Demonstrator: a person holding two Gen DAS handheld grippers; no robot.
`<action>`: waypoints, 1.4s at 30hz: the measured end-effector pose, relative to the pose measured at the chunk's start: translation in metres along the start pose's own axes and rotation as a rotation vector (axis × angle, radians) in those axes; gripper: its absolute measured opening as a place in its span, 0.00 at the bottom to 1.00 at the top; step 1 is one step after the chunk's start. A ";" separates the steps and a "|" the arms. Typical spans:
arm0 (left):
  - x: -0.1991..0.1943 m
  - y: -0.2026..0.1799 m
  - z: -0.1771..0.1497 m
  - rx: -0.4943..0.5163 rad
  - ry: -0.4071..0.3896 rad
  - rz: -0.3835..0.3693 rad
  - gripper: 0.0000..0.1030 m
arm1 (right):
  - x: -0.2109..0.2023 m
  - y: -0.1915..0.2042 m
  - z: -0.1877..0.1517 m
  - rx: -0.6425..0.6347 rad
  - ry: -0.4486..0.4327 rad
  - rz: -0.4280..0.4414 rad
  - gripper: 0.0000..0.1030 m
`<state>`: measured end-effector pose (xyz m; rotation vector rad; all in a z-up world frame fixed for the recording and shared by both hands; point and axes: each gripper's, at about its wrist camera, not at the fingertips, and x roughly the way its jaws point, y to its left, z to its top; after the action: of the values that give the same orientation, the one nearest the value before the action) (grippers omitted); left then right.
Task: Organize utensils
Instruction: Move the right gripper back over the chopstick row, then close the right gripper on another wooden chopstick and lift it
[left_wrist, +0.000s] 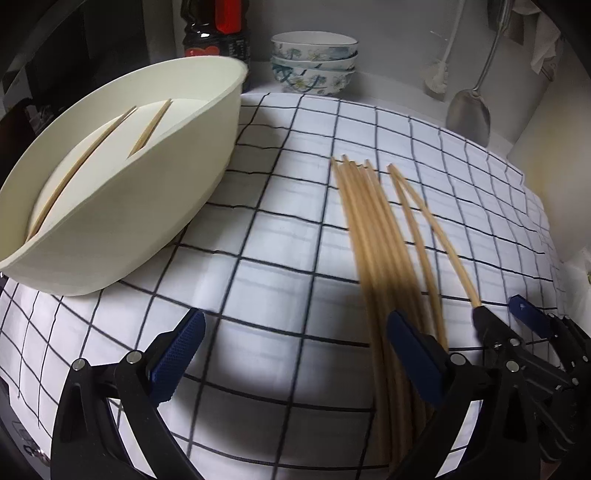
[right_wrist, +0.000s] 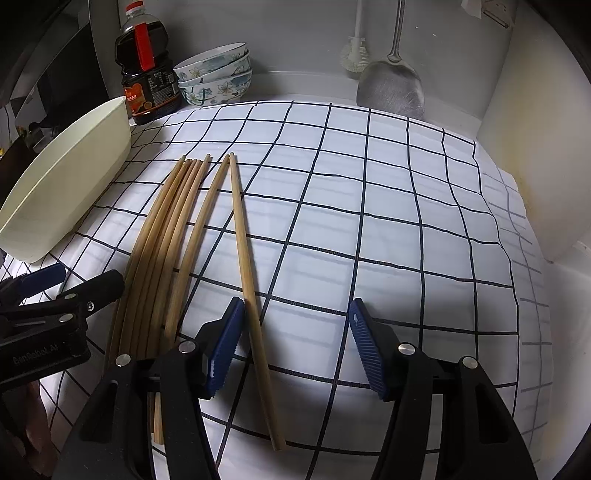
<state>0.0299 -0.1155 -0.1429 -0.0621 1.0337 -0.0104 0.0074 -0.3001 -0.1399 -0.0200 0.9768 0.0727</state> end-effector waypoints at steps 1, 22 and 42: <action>0.001 0.003 -0.001 0.002 -0.002 -0.005 0.95 | 0.000 0.000 0.001 0.000 0.000 0.000 0.55; 0.011 -0.010 0.006 0.060 0.041 0.041 0.94 | 0.006 0.002 0.009 -0.026 0.007 0.003 0.55; 0.002 -0.021 0.012 0.104 0.010 -0.013 0.07 | 0.015 0.024 0.025 -0.122 0.002 0.066 0.06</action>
<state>0.0414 -0.1365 -0.1376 0.0253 1.0417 -0.0765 0.0341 -0.2741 -0.1378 -0.1005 0.9738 0.1930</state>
